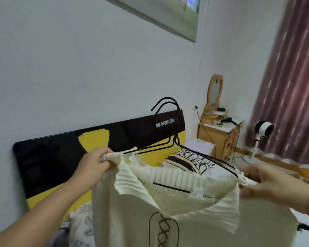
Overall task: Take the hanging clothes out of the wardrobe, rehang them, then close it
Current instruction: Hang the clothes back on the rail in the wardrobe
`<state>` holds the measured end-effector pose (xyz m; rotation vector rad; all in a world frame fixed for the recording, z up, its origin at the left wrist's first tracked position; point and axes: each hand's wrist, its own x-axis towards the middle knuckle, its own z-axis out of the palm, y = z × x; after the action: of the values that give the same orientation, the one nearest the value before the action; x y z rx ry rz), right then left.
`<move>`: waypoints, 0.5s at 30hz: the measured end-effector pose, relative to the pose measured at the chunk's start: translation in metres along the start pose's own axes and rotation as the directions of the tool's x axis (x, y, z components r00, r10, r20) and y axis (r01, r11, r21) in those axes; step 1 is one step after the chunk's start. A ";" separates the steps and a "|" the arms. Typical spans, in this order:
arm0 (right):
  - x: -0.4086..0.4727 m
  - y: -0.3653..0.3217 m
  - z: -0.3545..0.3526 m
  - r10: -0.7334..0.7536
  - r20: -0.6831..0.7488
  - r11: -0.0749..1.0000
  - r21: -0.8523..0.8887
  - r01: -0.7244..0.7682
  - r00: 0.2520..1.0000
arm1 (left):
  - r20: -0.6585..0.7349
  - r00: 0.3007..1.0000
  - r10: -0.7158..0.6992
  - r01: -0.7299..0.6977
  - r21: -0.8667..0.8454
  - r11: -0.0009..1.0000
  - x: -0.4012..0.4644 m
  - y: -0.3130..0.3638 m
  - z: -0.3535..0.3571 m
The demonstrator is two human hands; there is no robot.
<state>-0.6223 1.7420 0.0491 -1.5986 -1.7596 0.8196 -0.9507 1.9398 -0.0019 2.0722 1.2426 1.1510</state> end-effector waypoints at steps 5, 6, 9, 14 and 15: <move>0.020 -0.030 0.041 -0.101 0.174 0.978 0.197 0.065 0.980 | -0.082 0.995 -0.062 0.069 0.093 0.993 -0.045 -0.024 -0.069; 0.023 -0.038 0.052 -0.124 0.203 0.972 0.221 0.078 0.971 | -0.106 0.991 -0.077 0.088 0.103 0.991 -0.055 -0.028 -0.083; 0.031 -0.056 0.087 -0.180 0.234 0.961 0.248 0.121 0.955 | -0.159 0.978 -0.135 0.158 0.141 0.977 -0.091 -0.042 -0.127; 0.033 -0.099 0.153 -0.351 0.402 0.863 0.489 0.125 0.846 | -0.258 0.938 -0.233 0.292 0.221 0.931 -0.159 -0.064 -0.198; 0.032 -0.108 0.167 -0.376 0.429 0.839 0.535 0.105 0.821 | -0.278 0.926 -0.255 0.322 0.227 0.919 -0.174 -0.066 -0.211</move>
<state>-0.8219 1.7595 0.0318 -0.8195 -1.8504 1.5288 -1.2017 1.8133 -0.0091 1.8759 1.8494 1.1733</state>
